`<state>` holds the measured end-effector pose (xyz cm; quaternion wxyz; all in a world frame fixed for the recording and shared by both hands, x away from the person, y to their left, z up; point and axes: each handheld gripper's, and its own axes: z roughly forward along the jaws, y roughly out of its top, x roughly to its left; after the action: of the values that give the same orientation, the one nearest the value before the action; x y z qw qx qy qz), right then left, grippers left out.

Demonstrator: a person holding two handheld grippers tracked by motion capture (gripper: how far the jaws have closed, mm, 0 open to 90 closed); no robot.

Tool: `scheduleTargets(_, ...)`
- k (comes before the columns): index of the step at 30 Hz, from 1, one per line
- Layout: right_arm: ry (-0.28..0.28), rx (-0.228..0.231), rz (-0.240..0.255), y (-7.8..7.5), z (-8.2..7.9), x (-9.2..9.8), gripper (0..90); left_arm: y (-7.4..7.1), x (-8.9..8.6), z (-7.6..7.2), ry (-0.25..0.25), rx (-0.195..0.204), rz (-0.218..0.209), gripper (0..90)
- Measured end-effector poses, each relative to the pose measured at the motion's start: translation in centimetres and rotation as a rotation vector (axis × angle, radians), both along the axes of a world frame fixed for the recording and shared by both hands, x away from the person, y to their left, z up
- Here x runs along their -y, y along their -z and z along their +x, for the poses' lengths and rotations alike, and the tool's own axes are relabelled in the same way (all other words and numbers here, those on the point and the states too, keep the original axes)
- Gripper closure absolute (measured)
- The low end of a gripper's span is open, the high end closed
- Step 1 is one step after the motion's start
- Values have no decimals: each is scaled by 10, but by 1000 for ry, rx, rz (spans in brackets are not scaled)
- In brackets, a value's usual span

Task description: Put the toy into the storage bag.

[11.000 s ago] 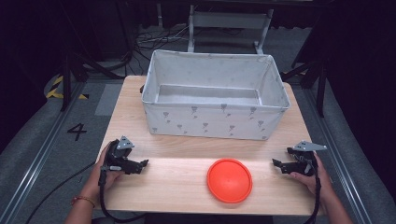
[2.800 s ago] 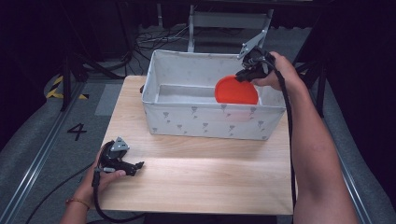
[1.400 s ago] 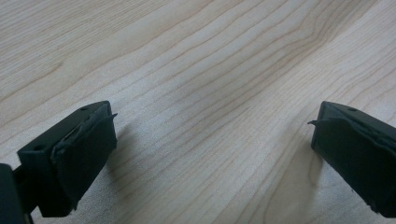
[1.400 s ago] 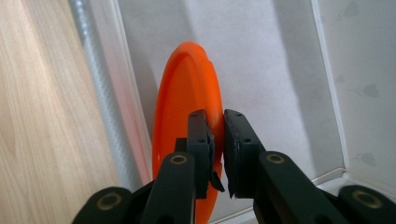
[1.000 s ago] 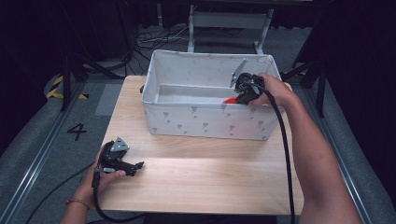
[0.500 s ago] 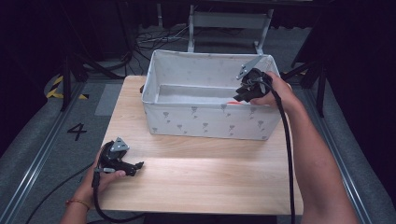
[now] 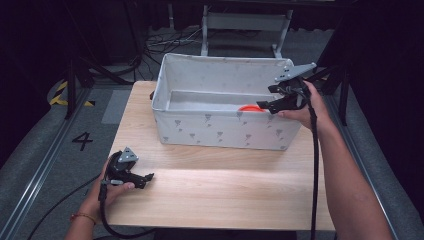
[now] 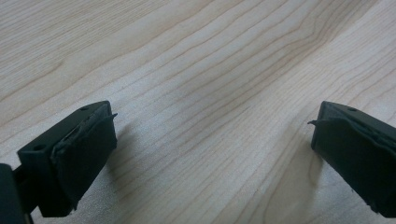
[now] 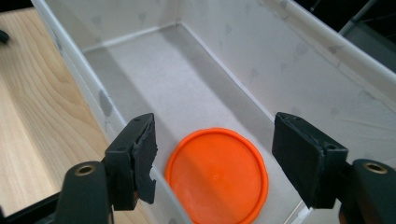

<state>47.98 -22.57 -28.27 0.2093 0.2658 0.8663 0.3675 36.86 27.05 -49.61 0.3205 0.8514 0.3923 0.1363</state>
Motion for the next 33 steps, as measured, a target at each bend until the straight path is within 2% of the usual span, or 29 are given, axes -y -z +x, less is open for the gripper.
scheduleTargets(2,8,13,19,-3,-6,5,308,0,0,0,0,0,0,4)
scheduleTargets(6,31,28,23,-6,-14,11,291,0,0,0,0,0,0,4)
scheduleTargets(10,54,54,14,-6,-26,15,264,0,0,0,0,0,0,4)
scheduleTargets(14,51,66,16,-6,-36,19,255,0,0,0,0,0,0,4)
scheduleTargets(17,74,93,-12,-6,-44,19,240,0,0,0,0,0,0,4)
scheduleTargets(23,75,108,-20,-6,-61,23,242,0,0,0,-1,0,0,4)
scheduleTargets(25,77,134,-18,-6,-70,26,245,0,0,0,0,0,0,4)
scheduleTargets(30,72,162,-23,-5,-83,32,244,0,0,0,0,0,0,4)
scheduleTargets(33,49,181,-3,-3,-94,39,229,0,0,0,-1,0,0,4)
